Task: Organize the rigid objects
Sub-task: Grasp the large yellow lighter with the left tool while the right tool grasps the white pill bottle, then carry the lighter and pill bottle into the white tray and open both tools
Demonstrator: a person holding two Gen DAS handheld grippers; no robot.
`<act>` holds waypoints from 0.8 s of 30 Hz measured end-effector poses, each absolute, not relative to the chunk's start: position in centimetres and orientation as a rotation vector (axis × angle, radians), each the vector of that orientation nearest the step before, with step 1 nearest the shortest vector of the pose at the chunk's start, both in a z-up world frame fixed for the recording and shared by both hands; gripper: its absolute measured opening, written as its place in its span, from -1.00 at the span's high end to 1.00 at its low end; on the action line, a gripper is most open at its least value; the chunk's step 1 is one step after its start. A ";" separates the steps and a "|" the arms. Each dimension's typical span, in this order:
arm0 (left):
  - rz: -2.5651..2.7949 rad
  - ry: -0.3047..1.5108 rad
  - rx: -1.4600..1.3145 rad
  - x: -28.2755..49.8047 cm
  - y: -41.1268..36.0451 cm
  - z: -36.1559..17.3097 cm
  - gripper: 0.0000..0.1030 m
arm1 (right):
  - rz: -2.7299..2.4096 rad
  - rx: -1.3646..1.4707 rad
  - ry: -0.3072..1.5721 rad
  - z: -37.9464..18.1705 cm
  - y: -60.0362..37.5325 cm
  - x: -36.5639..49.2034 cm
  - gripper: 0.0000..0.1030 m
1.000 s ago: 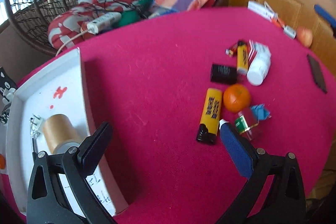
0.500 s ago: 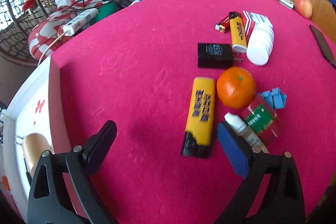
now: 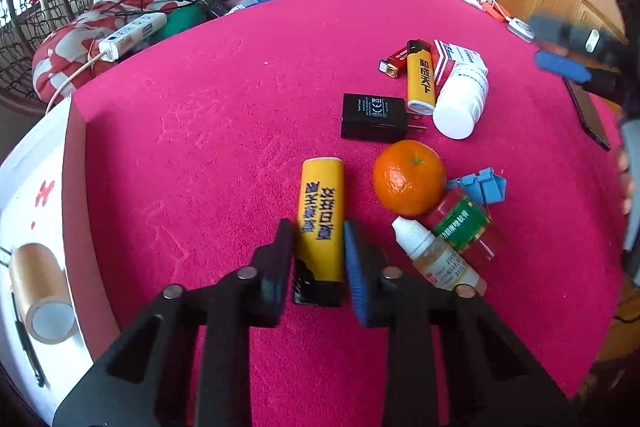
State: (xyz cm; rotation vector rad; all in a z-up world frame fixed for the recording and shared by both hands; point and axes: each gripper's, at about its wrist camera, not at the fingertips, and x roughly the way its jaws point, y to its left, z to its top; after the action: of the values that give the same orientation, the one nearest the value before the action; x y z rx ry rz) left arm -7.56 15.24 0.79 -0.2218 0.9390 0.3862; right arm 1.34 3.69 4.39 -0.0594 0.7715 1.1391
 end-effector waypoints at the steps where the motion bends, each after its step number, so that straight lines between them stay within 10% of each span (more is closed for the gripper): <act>1: 0.389 0.935 -0.231 -7.8 15.2 0.8 0.54 | 1.139 -0.121 0.750 4.1 4.2 0.8 -0.99; 4: 0.392 0.924 -0.249 -8.2 15.2 0.8 0.54 | 1.153 -0.284 0.708 3.1 5.9 -0.7 -0.98; 8: 0.396 0.917 -0.255 -8.5 15.1 0.7 0.54 | 1.187 -0.372 0.762 1.6 7.9 -0.8 -0.37; 24: 0.403 0.856 -0.274 -9.9 15.1 1.8 0.54 | 1.202 -0.410 0.774 1.4 7.2 -1.5 -0.23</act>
State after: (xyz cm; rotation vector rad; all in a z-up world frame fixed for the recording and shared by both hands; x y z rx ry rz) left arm -9.86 15.12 1.78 -0.2738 0.8559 0.4029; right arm -1.45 7.18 1.42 -0.4101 0.7744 1.2020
